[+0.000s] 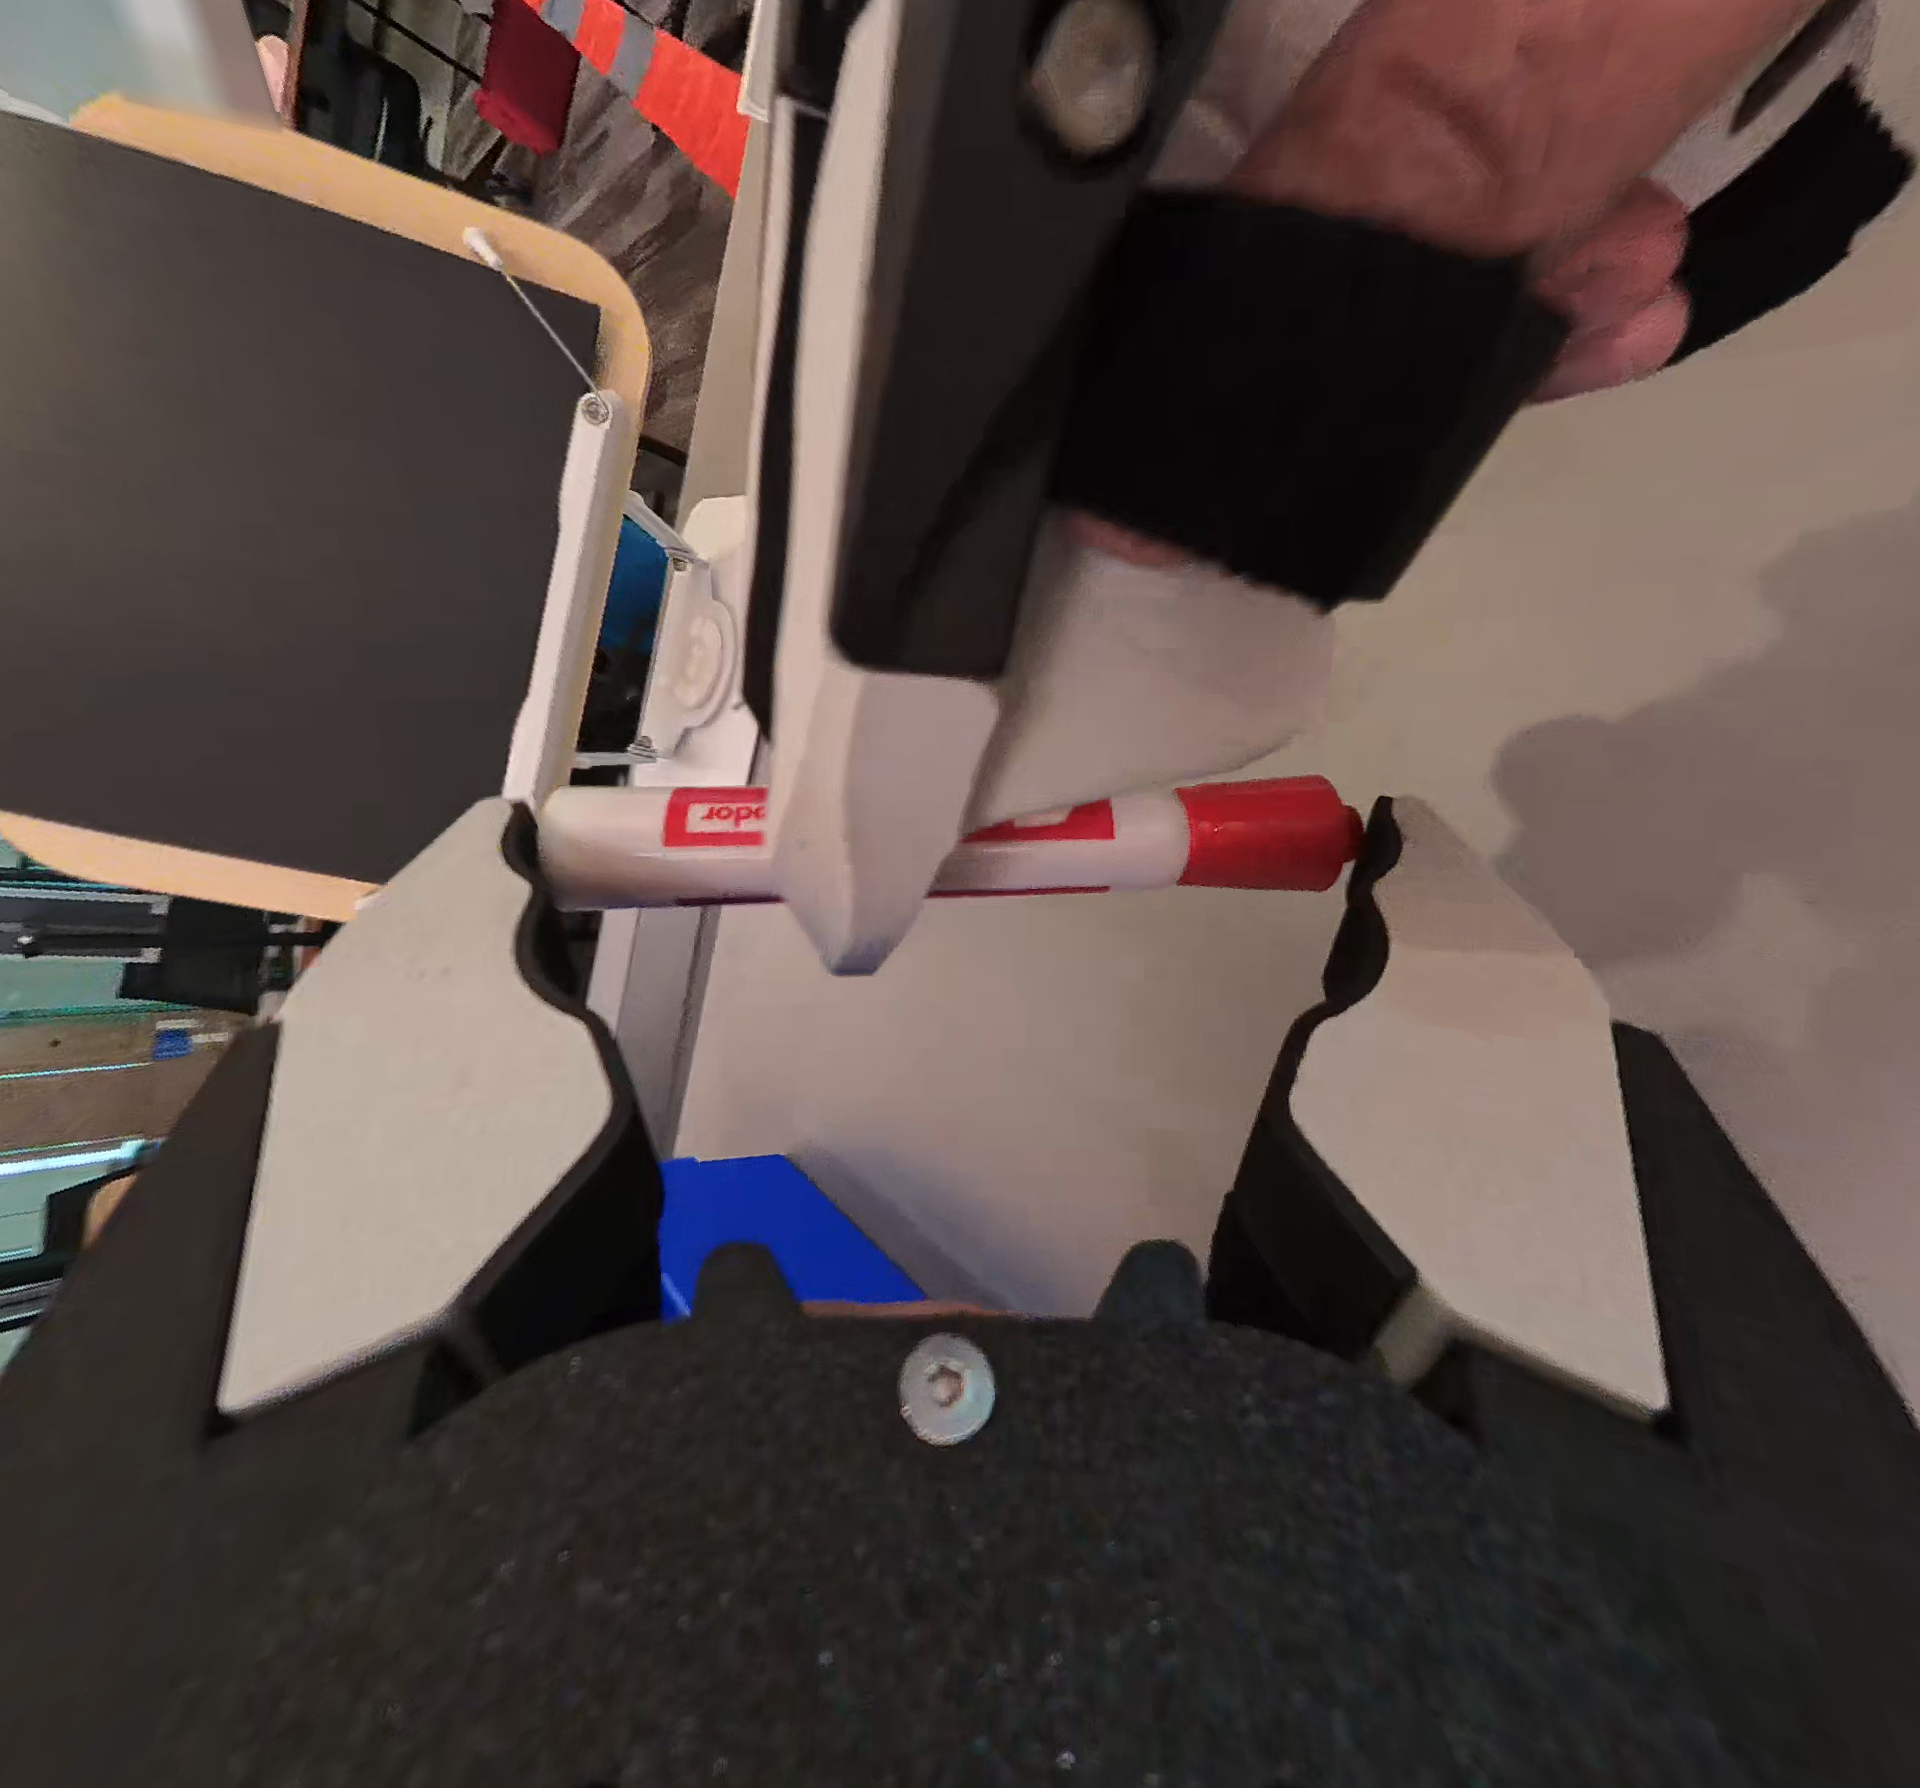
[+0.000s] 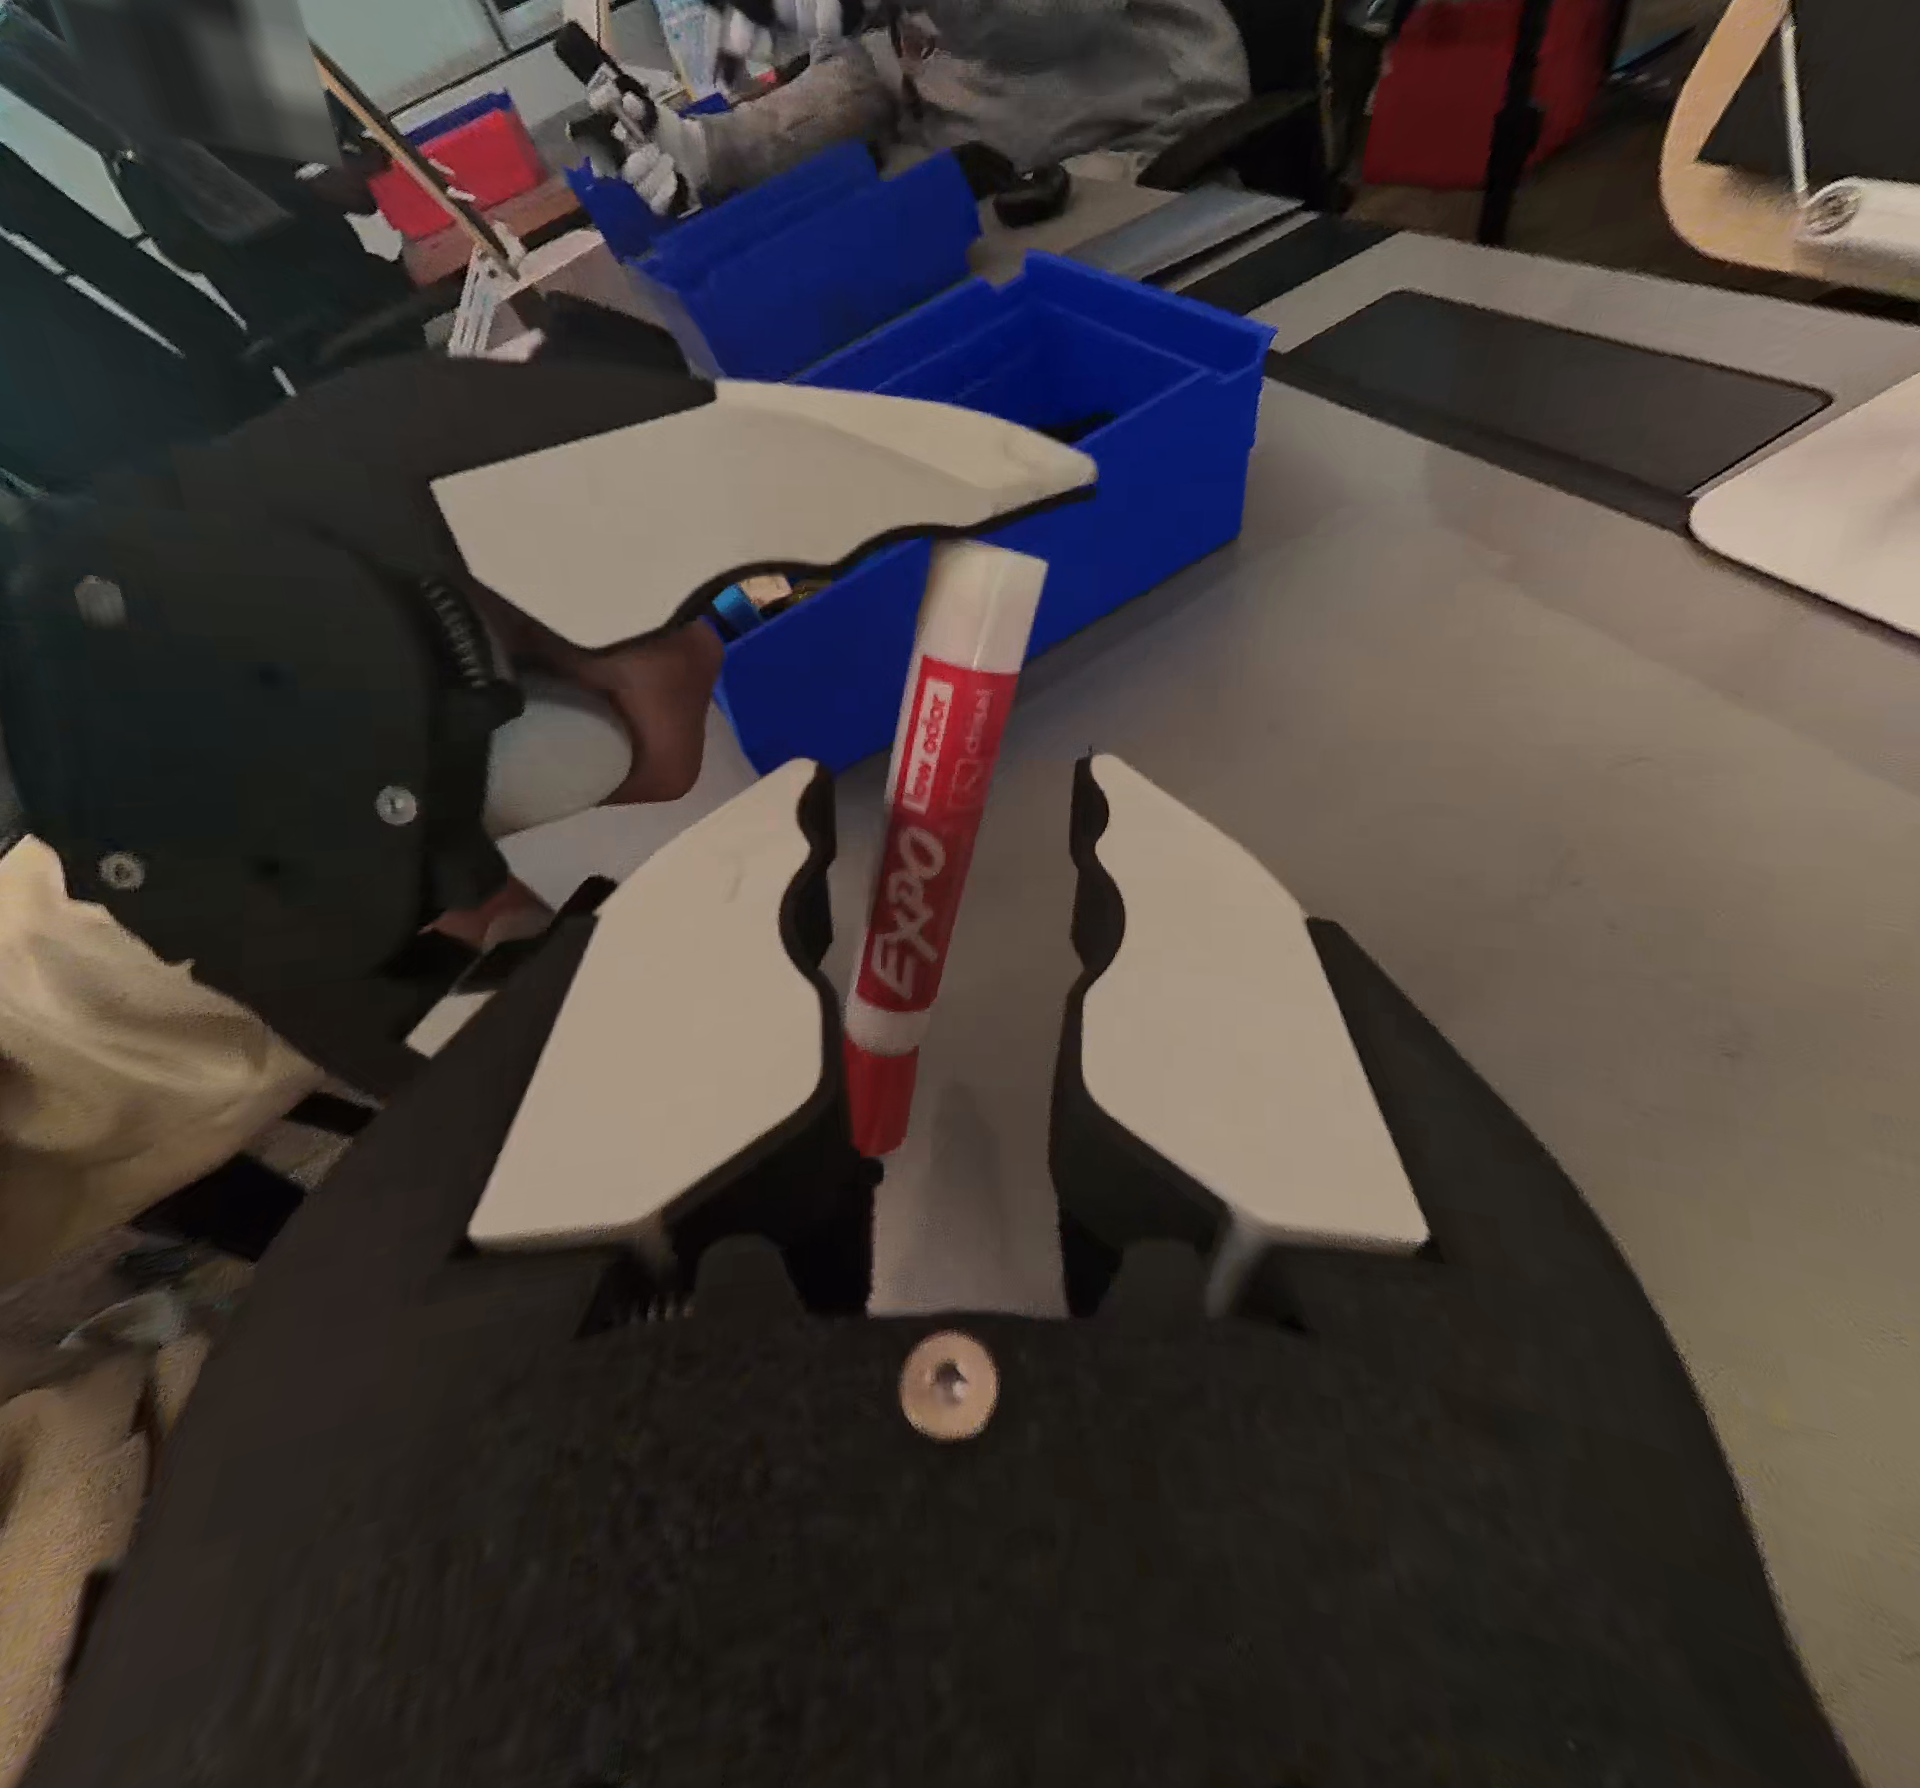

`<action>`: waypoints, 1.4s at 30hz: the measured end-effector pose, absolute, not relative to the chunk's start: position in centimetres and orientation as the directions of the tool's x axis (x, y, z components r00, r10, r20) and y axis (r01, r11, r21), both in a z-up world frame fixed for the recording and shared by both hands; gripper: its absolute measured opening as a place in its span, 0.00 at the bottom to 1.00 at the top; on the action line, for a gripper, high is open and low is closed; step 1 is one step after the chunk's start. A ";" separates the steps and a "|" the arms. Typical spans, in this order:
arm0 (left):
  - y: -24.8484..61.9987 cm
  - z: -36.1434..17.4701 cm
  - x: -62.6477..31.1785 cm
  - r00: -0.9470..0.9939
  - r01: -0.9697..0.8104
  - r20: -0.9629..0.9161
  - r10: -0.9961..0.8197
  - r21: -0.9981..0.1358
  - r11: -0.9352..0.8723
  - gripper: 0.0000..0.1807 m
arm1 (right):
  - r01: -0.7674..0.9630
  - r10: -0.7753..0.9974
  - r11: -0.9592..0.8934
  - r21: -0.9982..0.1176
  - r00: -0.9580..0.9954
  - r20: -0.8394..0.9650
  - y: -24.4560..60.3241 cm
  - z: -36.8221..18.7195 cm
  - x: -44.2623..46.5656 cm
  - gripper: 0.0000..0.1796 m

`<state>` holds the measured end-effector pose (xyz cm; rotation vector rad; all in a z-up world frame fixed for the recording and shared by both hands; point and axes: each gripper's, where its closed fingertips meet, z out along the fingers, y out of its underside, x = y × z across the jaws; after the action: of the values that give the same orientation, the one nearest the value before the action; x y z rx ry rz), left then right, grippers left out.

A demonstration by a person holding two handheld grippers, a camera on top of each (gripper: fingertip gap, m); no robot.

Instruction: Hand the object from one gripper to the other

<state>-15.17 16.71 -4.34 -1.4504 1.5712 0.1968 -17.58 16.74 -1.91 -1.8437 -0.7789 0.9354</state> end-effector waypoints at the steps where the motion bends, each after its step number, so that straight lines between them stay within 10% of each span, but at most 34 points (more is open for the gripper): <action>1: 16.6 -4.5 -15.1 0.145 -0.850 -0.720 -0.678 -0.442 0.288 0.77 | 0.110 0.804 -0.394 -0.913 0.523 -0.284 16.9 -1.7 -17.5 0.24; 16: 14.9 -4.5 -13.9 0.120 -0.819 -0.688 -0.715 -0.476 0.321 0.65 | 0.114 0.779 -0.500 -0.859 0.493 -0.388 16.9 -2.4 -16.4 0.12; 24: 16.0 -1.5 -14.7 0.354 -0.501 -0.177 -0.918 -0.865 -0.027 0.53 | -0.135 0.833 -0.447 -0.885 0.297 -0.466 17.9 1.4 -12.3 0.12; 29: 13.9 -1.4 -13.4 0.153 -0.278 0.271 -0.950 -0.911 -0.305 0.40 | -0.286 0.939 -0.225 -0.931 0.191 -0.285 16.1 5.2 -10.7 0.12; 42: 11.9 -3.8 -11.0 0.050 -0.282 0.272 -0.961 -0.919 -0.275 0.17 | -0.262 0.964 -0.160 -0.952 0.167 -0.208 14.5 5.6 -12.8 0.11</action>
<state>-10.99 11.92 -3.81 -1.6426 1.2690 -1.2561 -12.85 14.49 5.58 -1.2399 -0.7898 1.3035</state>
